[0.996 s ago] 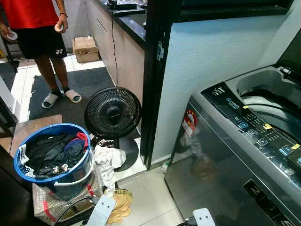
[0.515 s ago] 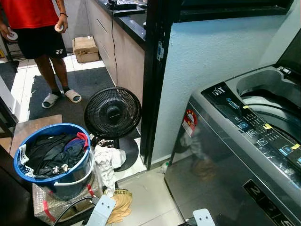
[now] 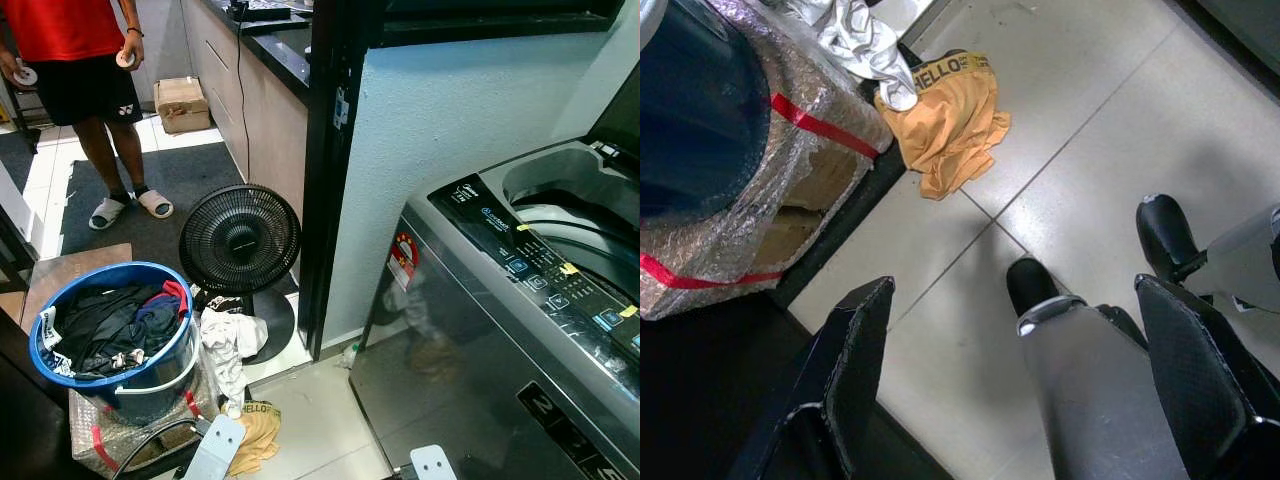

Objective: Clothes washing

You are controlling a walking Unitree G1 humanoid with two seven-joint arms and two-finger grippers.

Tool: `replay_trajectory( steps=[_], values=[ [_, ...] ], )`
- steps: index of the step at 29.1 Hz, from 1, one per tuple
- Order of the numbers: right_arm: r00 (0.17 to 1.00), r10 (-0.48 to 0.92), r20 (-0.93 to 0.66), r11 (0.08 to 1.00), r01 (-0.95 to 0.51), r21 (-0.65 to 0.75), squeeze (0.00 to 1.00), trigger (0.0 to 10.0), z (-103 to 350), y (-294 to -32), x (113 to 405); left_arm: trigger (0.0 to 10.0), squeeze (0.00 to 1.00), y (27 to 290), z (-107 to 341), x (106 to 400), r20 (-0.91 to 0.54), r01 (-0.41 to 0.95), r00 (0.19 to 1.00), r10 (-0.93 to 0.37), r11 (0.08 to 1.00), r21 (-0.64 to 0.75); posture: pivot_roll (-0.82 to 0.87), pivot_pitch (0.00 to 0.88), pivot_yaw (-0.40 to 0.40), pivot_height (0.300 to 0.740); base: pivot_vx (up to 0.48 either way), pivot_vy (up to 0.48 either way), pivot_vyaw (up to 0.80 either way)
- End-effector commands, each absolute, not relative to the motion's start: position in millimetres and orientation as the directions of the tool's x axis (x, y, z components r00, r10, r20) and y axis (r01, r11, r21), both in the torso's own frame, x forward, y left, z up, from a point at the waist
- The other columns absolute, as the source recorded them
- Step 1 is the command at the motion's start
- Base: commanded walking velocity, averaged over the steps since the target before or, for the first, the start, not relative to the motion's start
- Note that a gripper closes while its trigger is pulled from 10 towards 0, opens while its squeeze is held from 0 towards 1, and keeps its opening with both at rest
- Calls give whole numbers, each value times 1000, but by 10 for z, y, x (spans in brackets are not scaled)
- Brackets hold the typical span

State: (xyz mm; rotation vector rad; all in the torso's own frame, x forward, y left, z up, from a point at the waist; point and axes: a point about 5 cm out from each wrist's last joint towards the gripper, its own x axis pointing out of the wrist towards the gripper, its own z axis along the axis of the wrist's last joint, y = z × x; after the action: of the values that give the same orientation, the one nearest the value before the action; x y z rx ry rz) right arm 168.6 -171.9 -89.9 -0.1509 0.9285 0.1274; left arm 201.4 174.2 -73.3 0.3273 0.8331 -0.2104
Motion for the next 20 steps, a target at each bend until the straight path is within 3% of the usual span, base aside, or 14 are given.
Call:
replay_trajectory(
  steps=[1, 20],
  values=[
    [574, 41, -818, 983, -171, -71, 0, 10000, -926, -1725, 1627, 10000, 0, 1749, -784, 1922, -774, 314, 631, -55, 930, 190, 31, 0, -2, 740, 0, 0, 0],
    [573, 43, -819, 983, -172, -68, 0, 10000, -929, -1717, 1621, 10000, 0, 1754, -786, 1917, -775, 315, 630, -54, 930, 192, 32, 0, 1, 740, 0, 0, 0]
  ],
)
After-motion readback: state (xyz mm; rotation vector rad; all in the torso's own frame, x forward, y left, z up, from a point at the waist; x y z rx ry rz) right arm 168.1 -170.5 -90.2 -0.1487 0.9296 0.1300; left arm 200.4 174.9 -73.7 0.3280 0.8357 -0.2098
